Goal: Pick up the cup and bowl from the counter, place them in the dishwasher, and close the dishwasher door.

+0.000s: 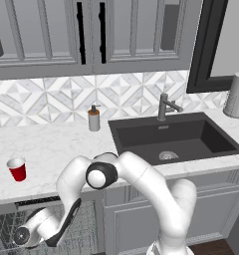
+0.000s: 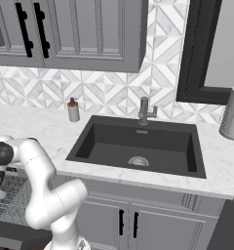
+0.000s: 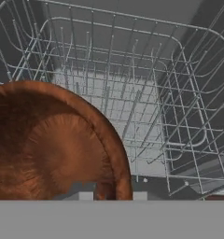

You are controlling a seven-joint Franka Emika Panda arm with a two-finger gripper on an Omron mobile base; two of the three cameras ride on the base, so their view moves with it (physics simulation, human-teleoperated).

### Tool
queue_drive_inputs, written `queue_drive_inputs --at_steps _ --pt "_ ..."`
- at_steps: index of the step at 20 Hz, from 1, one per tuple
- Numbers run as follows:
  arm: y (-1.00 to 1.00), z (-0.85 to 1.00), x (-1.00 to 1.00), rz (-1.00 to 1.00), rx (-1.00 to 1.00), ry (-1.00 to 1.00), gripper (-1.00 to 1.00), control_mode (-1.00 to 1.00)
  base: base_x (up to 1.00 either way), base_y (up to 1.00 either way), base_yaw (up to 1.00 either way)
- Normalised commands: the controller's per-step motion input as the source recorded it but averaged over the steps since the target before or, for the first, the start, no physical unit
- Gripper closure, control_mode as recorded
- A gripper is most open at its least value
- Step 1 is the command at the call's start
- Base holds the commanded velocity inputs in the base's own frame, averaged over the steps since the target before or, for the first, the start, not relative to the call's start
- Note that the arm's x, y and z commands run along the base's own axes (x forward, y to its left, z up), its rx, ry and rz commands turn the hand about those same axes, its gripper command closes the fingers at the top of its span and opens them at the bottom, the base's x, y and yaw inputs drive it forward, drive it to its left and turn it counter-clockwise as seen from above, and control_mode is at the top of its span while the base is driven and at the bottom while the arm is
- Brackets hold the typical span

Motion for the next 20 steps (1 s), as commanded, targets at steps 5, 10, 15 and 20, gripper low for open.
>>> queue_drive_inputs --at_steps 5,10,15,20 --pt "-0.06 0.00 -0.43 -0.07 0.03 0.00 -1.00 -1.00 0.00 0.00 0.00" --pt "-0.15 0.01 -0.56 -0.03 0.02 -0.03 -1.00 -1.00 0.00 0.00 0.00" --pt "-0.04 0.35 -0.76 -0.01 0.02 -0.12 -1.00 -1.00 0.00 0.00 0.00" --pt "-0.03 0.57 -0.68 -0.04 0.02 -0.14 -1.00 -1.00 0.00 0.00 0.00"
